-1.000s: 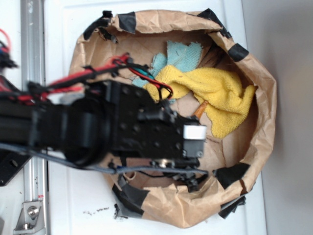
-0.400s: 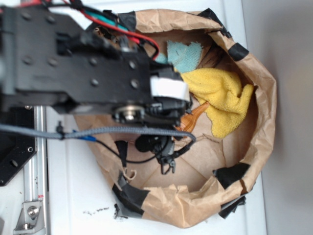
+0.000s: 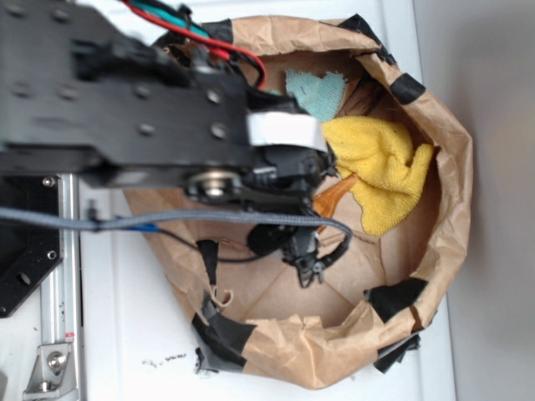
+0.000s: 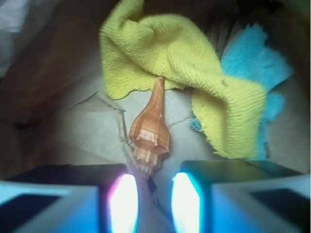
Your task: Grab the shell.
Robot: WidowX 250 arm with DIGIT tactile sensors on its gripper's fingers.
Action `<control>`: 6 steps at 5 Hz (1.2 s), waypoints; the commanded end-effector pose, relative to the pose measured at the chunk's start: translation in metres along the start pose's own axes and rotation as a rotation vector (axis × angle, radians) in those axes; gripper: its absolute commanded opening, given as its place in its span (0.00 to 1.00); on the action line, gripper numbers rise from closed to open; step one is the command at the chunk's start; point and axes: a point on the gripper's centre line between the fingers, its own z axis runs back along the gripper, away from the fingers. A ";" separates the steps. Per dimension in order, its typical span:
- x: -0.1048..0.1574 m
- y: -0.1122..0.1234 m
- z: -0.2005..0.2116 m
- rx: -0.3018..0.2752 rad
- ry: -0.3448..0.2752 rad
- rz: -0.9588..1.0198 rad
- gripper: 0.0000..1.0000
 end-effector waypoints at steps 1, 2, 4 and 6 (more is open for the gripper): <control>0.013 -0.009 -0.038 0.021 -0.006 0.001 1.00; 0.019 -0.007 -0.049 0.038 -0.010 0.000 1.00; 0.024 -0.006 -0.053 0.062 0.015 -0.034 0.00; 0.021 -0.014 0.022 -0.012 -0.011 -0.250 0.00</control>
